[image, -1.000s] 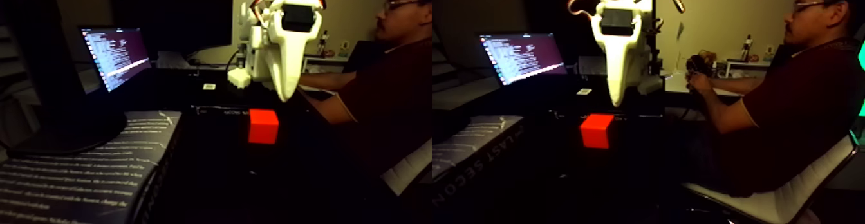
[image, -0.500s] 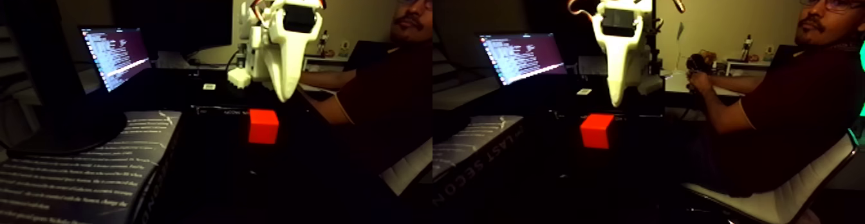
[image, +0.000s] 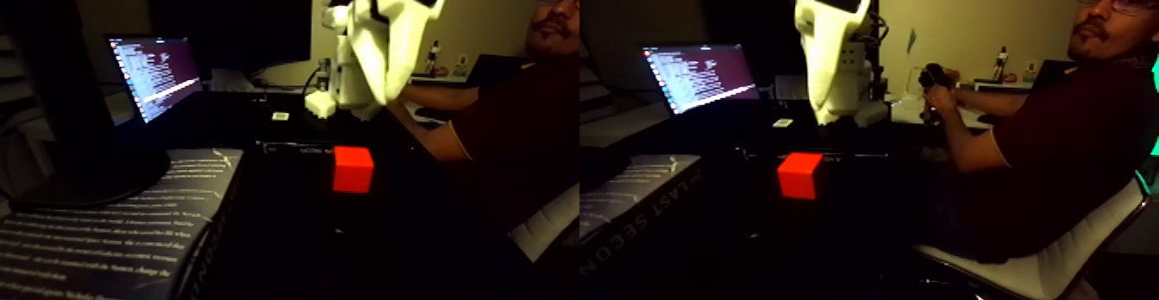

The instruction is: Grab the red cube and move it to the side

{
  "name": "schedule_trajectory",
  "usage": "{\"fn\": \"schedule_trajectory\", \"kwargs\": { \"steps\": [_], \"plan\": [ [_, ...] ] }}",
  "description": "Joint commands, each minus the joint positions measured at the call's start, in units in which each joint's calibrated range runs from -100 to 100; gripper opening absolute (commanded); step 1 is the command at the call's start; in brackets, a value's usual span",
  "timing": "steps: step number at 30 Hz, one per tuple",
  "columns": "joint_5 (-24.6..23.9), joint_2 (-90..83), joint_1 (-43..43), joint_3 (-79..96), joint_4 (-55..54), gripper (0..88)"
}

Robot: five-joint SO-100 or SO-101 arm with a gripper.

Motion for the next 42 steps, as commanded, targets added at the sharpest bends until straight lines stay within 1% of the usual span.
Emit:
{"fn": "schedule_trajectory", "kwargs": {
  "steps": [1,5,6,9,16,20,31,39,42],
  "plan": [
    [6.0,6.4,0.9,-5.8,0.2,0.7],
    [14.2,14.7,2.5,-11.2,0.2,0.7],
    [15.6,16.8,3.1,-12.3,0.3,0.7],
    [17.4,23.8,3.9,-13.9,0.6,0.7],
    [26.7,40.7,6.0,-19.4,0.7,0.7],
    [30.4,46.6,7.8,-22.4,2.0,0.8],
    [32.6,56.9,7.8,-30.5,7.7,1.8],
    [32.7,59.3,8.2,-30.2,7.2,15.9],
    [32.8,59.2,8.2,-30.1,7.1,23.6]
  ]
}}
